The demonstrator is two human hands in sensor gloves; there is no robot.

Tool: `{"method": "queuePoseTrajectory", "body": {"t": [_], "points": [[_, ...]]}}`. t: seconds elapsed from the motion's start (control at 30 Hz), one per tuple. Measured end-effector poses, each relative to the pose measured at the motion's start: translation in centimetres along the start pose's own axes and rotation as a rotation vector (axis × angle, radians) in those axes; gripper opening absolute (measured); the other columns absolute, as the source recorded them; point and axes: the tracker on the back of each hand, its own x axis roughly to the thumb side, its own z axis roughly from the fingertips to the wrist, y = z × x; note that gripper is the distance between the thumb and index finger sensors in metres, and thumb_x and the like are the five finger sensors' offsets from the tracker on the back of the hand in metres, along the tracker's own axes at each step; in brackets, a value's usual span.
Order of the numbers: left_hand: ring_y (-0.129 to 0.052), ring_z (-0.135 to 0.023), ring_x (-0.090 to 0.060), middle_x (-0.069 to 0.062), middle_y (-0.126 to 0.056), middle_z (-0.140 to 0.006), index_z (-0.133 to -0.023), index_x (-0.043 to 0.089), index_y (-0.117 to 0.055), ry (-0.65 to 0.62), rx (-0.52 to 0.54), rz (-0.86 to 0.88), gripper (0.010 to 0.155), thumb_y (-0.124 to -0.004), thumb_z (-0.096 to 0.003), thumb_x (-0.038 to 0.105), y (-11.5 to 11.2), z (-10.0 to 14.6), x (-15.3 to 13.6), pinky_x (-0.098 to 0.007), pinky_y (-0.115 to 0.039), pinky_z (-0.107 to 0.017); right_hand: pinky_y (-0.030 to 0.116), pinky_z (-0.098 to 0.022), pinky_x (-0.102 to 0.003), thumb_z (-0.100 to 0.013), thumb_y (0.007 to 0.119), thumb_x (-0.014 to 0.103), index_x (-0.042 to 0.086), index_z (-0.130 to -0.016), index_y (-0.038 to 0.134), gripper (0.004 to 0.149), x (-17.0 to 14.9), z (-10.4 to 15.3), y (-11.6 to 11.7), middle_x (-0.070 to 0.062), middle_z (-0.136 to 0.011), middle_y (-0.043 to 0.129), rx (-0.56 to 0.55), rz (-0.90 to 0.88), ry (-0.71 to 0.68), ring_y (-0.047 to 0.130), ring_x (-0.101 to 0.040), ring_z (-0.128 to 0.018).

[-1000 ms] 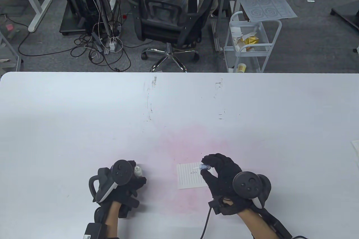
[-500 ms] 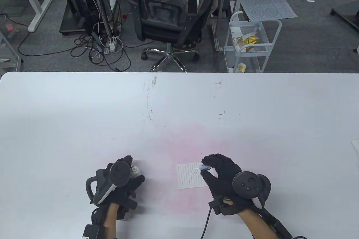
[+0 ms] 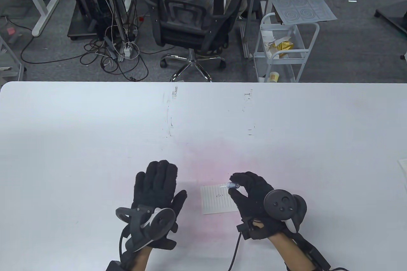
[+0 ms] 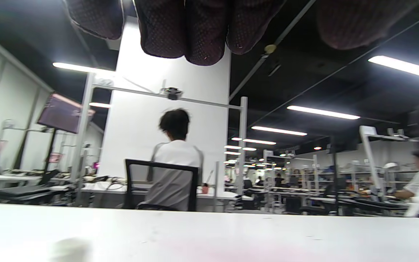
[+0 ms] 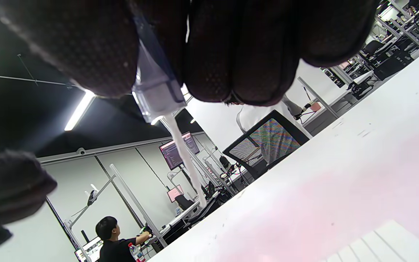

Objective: Brush correction fluid to cover black text

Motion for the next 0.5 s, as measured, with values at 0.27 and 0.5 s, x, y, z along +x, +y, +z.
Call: {"method": "queuePoseTrajectory", "body": {"t": [0.27, 0.5], "points": [[-0.056, -0.111, -0.03, -0.002, -0.054, -0.117, -0.106, 0.03, -0.056, -0.167, -0.283, 0.0, 0.065, -0.063, -0.045, 0.053, -4.7, -0.4, 5.0, -0.052, -0.054, -0.079, 0.072, -0.053, -0.056, -0.036, 0.087, 0.042, 0.025, -0.08, 0.082, 0.048, -0.7, -0.5, 0.6, -0.005, -0.076, 0.084, 0.013, 0.007, 0.023, 0.094, -0.034, -0.062], [-0.053, -0.111, -0.029, -0.001, -0.051, -0.116, -0.105, 0.029, -0.055, -0.176, -0.484, -0.032, 0.063, -0.061, -0.0454, 0.049, -8.6, -0.3, 5.5, -0.05, -0.054, -0.078, 0.073, -0.053, -0.056, -0.035, 0.087, 0.041, 0.025, -0.079, 0.082, 0.047, -1.0, -0.9, 1.3, -0.005, -0.075, 0.086, 0.047, 0.0, 0.022, 0.095, -0.034, -0.061]]}}
